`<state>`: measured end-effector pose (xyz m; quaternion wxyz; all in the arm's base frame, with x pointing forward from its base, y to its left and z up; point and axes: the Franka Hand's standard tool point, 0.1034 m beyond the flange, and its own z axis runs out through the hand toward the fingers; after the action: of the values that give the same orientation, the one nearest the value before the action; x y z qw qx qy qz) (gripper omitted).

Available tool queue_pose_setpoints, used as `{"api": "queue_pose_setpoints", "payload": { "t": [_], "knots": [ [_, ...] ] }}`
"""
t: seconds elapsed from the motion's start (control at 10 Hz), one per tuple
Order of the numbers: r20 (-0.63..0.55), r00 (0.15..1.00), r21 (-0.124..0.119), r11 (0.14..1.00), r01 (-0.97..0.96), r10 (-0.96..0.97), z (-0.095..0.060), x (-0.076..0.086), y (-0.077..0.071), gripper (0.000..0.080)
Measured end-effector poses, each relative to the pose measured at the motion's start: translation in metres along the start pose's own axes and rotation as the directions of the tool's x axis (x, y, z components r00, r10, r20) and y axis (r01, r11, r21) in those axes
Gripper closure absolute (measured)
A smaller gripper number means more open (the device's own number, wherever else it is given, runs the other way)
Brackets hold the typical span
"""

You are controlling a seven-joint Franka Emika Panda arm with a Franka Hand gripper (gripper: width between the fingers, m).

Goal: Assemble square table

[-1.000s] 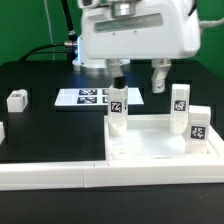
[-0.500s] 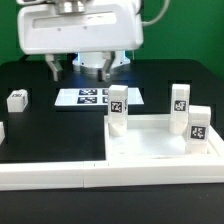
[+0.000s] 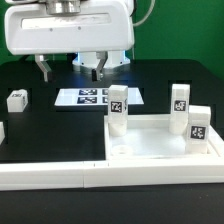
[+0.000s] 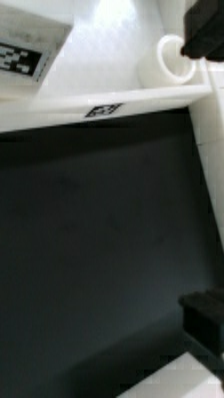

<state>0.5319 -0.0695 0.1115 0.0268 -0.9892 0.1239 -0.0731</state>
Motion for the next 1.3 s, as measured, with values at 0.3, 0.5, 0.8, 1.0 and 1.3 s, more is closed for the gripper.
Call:
{"api": "queue_pose_setpoints", "payload": {
  "t": [0.3, 0.5, 0.8, 1.0, 1.3],
  "knots": [
    [0.072, 0.995, -0.019, 0.997, 0.073, -0.072, 0.014, -0.031, 0.036, 0.015],
    [0.172, 0.97, -0.02, 0.984, 0.18, -0.174, 0.02, -0.057, 0.08, 0.015],
    [0.324, 0.93, -0.022, 0.981, 0.192, -0.175, 0.03, -0.072, 0.115, 0.015],
    [0.421, 0.892, -0.001, 0.983, 0.185, -0.168, 0.032, -0.074, 0.111, 0.015],
    [0.563, 0.777, 0.067, 0.952, 0.298, -0.283, 0.046, -0.09, 0.151, 0.015]
  ]
}}
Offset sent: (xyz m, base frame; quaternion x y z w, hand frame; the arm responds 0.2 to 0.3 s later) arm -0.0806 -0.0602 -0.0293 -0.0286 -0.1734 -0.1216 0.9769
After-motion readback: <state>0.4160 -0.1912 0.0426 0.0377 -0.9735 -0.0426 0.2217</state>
